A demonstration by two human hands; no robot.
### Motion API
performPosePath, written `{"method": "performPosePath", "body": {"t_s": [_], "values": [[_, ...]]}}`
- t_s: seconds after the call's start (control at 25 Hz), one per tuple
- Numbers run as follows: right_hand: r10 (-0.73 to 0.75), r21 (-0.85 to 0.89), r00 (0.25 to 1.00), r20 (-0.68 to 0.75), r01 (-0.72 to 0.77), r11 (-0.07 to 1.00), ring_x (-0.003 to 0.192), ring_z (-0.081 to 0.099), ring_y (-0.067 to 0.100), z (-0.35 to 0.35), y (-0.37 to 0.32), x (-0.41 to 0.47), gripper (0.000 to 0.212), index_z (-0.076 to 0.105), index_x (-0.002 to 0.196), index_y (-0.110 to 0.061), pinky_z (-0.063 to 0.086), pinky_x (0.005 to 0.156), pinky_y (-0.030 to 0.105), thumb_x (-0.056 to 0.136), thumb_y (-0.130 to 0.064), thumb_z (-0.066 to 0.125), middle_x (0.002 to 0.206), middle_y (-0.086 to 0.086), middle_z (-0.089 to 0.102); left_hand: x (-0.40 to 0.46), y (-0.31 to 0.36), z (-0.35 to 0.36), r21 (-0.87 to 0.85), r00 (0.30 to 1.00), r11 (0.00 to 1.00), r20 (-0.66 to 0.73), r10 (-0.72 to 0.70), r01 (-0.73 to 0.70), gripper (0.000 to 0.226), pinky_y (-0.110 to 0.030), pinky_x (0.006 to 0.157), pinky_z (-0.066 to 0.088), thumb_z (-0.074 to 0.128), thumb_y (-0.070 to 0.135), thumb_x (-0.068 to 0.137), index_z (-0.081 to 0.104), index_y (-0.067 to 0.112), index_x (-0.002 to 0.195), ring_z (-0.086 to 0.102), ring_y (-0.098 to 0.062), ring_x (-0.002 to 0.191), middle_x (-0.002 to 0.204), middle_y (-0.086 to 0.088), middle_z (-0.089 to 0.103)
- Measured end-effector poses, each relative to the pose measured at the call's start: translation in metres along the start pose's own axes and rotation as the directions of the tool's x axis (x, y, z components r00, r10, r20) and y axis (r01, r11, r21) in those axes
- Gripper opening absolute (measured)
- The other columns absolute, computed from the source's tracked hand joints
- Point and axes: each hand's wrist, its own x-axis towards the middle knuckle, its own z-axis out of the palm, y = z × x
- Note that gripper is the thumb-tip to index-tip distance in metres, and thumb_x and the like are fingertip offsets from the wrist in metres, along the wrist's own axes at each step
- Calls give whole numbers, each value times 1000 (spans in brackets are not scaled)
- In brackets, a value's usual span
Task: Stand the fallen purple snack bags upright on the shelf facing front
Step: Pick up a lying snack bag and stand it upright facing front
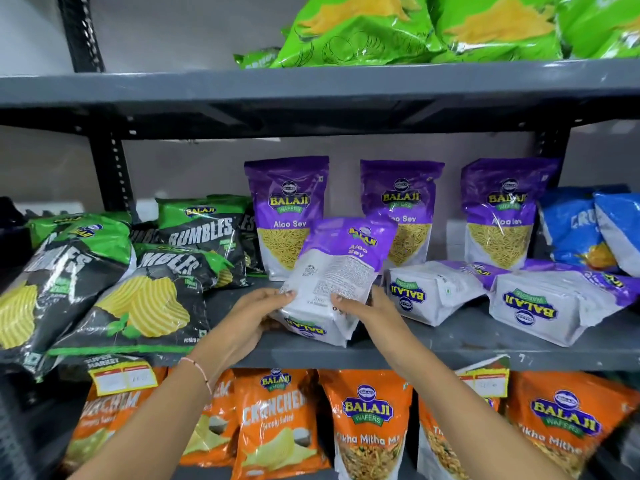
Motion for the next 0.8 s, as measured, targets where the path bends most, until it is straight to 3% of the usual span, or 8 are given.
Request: {"method": "performPosePath", "body": {"t_s": [0.12, 0.2, 0.28, 0.36, 0.44, 0.6, 0.72, 0.8], "values": [[-71, -26, 994, 81, 74, 997, 109, 71, 22, -10, 4, 30, 57, 61, 122, -14, 56, 92, 38, 74, 12, 76, 120, 10, 74, 2, -10, -4, -67, 997, 995, -16, 75, -76, 34, -25, 70, 58, 70, -12, 80, 59, 3, 108, 69, -27, 88, 100, -17, 74], [-75, -25, 994, 82, 77, 997, 112, 69, 25, -16, 6, 48, 55, 63, 118, -18, 56, 92, 38, 77, 18, 69, 120, 11, 73, 8, -11, -2, -67, 993, 992, -63, 102, -106, 30, -30, 76, 57, 69, -11, 83, 59, 6, 106, 68, -27, 91, 106, -21, 72], [-29, 120, 1000, 9, 28, 992, 112, 68, 27, -16, 11, 60, 36, 67, 115, -16, 55, 88, 35, 88, 8, 63, 119, 11, 73, 15, -11, -2, -109, 980, 986, -171, 102, -122, 10, -36, 84, 53, 59, -1, 95, 65, 7, 95, 65, -25, 89, 98, -17, 72], [38, 257, 992, -116, -7, 966, 107, 65, 29, -13, 17, 69, 19, 70, 110, -9, 54, 85, 35, 97, -5, 57, 117, 16, 72, 22, -14, -6, -94, 966, 987, -240, 102, -127, 18, -50, 95, 50, 55, 3, 98, 69, 7, 88, 61, -28, 92, 96, -18, 72], [45, 253, 973, -227, 15, 967, 101, 64, 30, -11, 24, 80, 17, 74, 98, -8, 53, 84, 39, 97, -13, 59, 112, 20, 73, 25, -14, -7, -75, 956, 989, -274, 105, -130, 16, -51, 99, 50, 57, 3, 97, 71, 6, 88, 63, -28, 91, 100, -22, 73], [-27, 103, 947, -319, 63, 993, 92, 67, 25, -10, 39, 93, 21, 81, 80, -20, 49, 100, 57, 88, -26, 63, 94, 6, 80, 31, -17, -6, -102, 940, 985, -327, 96, -137, 18, -40, 86, 53, 56, 5, 98, 69, 7, 86, 62, -25, 86, 92, -13, 71], [-36, 106, 947, -319, 74, 992, 92, 67, 25, -10, 40, 93, 23, 79, 80, -17, 50, 99, 56, 91, -23, 60, 91, 6, 79, 31, -19, -6, -19, 896, 983, -415, 161, -185, 11, -35, 71, 55, 62, 9, 95, 69, 10, 87, 62, -20, 71, 86, -11, 69], [27, 246, 967, -254, 37, 968, 94, 66, 28, -7, 34, 89, 25, 75, 85, -13, 50, 96, 50, 98, -17, 54, 91, 8, 77, 27, -19, -5, 0, 884, 972, -416, 214, -235, 7, -35, 56, 51, 69, 13, 91, 62, 12, 88, 54, -18, 49, 68, -10, 62]]}}
